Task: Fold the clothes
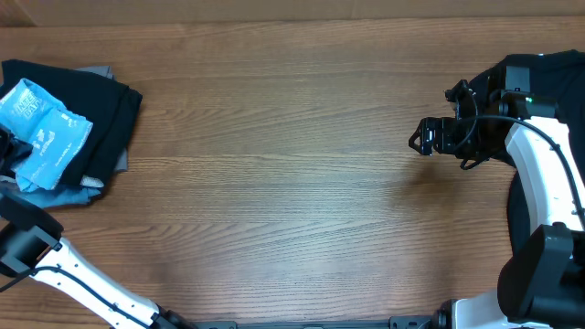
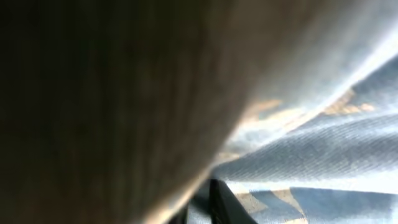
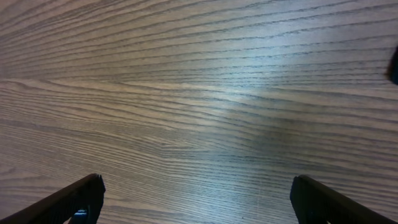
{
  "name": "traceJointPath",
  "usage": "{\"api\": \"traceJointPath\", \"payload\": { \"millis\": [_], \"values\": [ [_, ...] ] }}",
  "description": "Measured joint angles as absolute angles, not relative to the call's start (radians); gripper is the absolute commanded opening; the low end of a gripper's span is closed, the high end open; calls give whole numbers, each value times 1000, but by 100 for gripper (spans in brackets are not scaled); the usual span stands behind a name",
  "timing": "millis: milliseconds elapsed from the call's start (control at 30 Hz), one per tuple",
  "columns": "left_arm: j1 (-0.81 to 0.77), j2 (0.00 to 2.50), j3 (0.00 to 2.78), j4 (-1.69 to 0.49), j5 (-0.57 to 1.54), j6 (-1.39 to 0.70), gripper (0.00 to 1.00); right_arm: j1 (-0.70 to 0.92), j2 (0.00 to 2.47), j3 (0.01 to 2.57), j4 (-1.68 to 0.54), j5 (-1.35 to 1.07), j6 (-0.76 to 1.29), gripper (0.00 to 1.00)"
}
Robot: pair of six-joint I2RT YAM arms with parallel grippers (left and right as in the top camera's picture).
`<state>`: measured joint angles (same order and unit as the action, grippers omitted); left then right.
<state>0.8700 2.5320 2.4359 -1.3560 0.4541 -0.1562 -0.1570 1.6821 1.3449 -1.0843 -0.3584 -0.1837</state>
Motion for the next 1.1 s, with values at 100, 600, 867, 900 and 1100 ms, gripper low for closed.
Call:
{"api": "traceJointPath", "payload": {
  "millis": [100, 600, 867, 900, 1100],
  "values": [
    [889, 2532, 2450, -1377, 559, -124, 21, -157, 1682, 1345, -1084, -358, -183, 100],
    [762, 2518, 2630, -1345, 924, 103, 4, -157, 1682, 1345, -1085, -359, -183, 100],
    [699, 2518, 2630, -1258, 911, 107, 4, -157, 1682, 1345, -1085, -359, -183, 100],
    [703, 2518, 2630, -1257, 905, 107, 4, -157, 1682, 1345, -1084, -358, -184, 100],
    [744, 2518, 2630, -1256, 890, 97, 4, -157, 1682, 1345, -1085, -359, -183, 100]
  ]
}}
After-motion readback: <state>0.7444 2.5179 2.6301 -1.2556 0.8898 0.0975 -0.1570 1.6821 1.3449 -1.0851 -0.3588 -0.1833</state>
